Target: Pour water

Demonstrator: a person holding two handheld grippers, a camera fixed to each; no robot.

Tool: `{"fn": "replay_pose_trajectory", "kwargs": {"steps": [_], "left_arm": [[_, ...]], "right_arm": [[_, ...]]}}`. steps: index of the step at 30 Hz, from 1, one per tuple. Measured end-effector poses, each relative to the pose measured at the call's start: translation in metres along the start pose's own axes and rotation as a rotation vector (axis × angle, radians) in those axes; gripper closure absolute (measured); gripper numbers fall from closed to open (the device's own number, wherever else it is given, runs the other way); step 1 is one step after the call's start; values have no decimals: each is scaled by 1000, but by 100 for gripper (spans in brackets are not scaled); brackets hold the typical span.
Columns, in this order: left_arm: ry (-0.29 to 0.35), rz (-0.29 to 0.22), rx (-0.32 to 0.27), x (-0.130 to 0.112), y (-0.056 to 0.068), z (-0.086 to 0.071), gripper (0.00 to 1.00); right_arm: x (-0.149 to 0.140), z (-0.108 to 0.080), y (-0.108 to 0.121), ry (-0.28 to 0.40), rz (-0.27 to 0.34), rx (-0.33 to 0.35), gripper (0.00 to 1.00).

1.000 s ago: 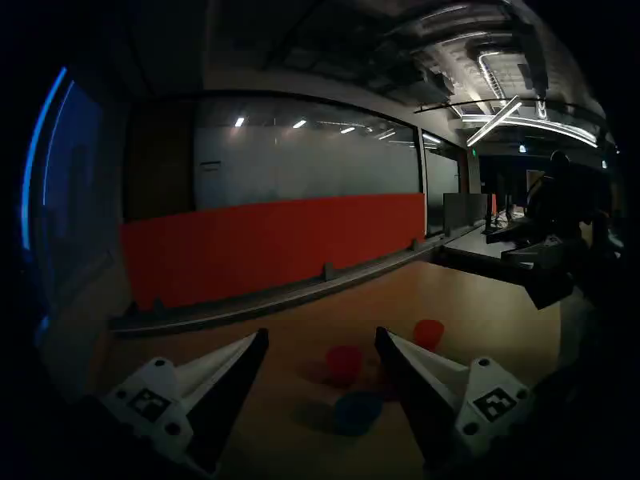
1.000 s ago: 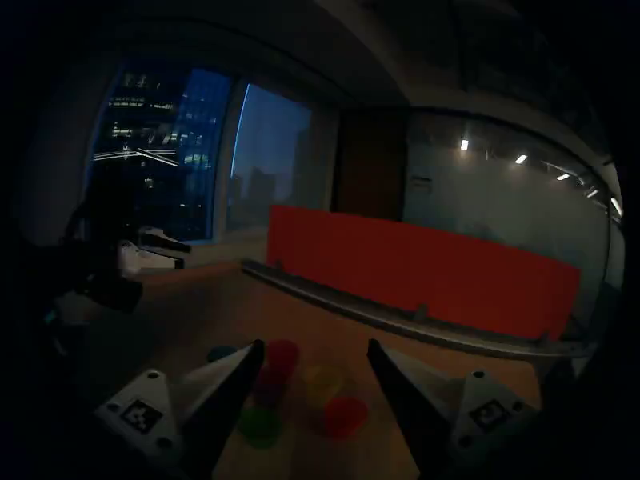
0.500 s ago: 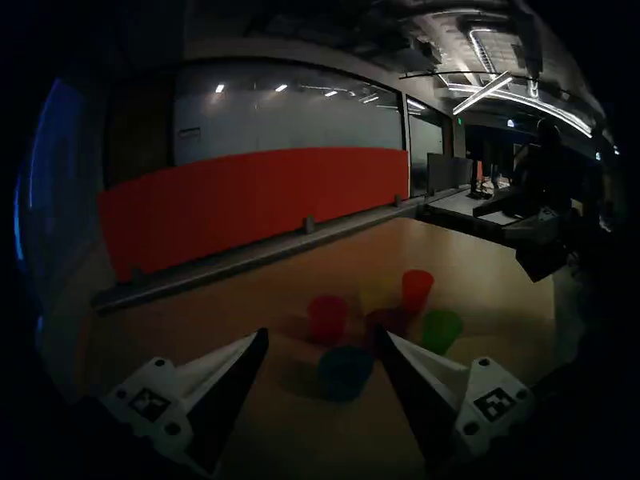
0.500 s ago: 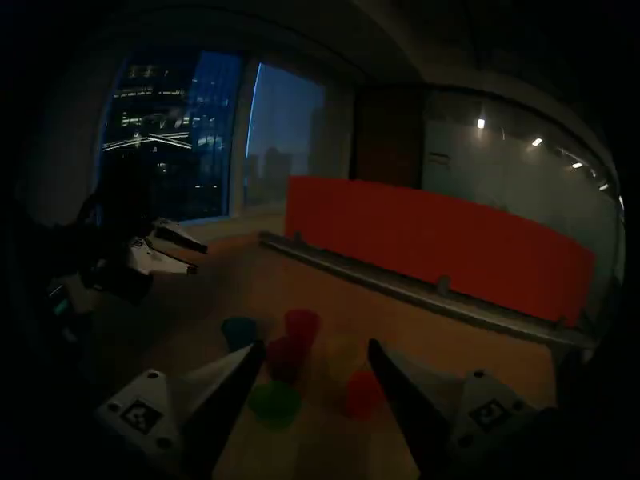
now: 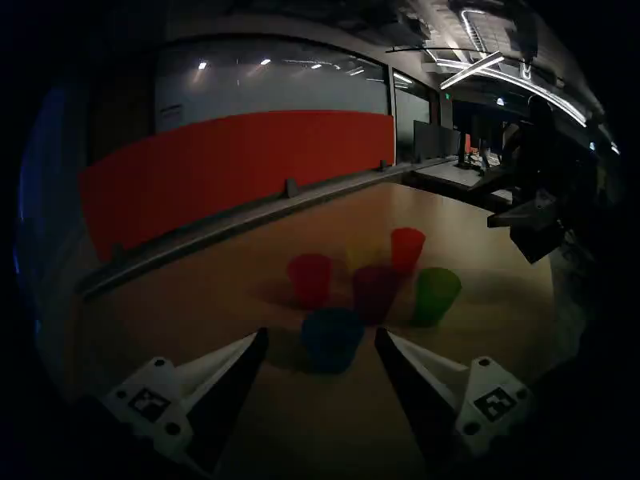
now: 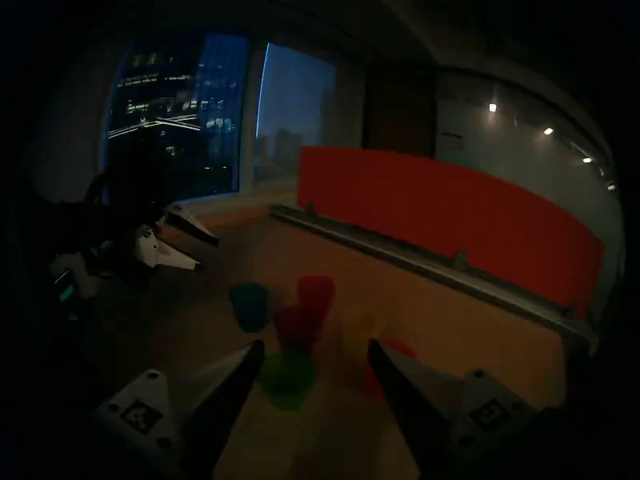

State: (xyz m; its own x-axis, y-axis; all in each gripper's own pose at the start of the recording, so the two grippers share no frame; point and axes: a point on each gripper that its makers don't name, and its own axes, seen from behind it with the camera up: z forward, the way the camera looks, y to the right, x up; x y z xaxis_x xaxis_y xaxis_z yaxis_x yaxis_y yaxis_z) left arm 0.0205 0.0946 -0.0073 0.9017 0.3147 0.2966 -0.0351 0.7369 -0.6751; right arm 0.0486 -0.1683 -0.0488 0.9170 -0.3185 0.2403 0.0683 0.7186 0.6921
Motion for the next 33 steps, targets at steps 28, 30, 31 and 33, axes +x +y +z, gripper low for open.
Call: {"fn": "replay_pose_trajectory", "kwargs": {"steps": [28, 30, 31, 33], "left_arm": [[-182, 29, -67, -64, 9, 45, 2], [-191, 33, -70, -66, 9, 48, 2], [-195, 36, -71, -67, 8, 51, 2], [-203, 43, -72, -69, 7, 55, 2]], "right_arm": [[-76, 41, -23, -138, 1, 76, 1], [-79, 44, -24, -144, -2, 80, 1], [-80, 45, -25, -148, -4, 82, 1], [-83, 48, -26, -156, -7, 85, 1]]}}
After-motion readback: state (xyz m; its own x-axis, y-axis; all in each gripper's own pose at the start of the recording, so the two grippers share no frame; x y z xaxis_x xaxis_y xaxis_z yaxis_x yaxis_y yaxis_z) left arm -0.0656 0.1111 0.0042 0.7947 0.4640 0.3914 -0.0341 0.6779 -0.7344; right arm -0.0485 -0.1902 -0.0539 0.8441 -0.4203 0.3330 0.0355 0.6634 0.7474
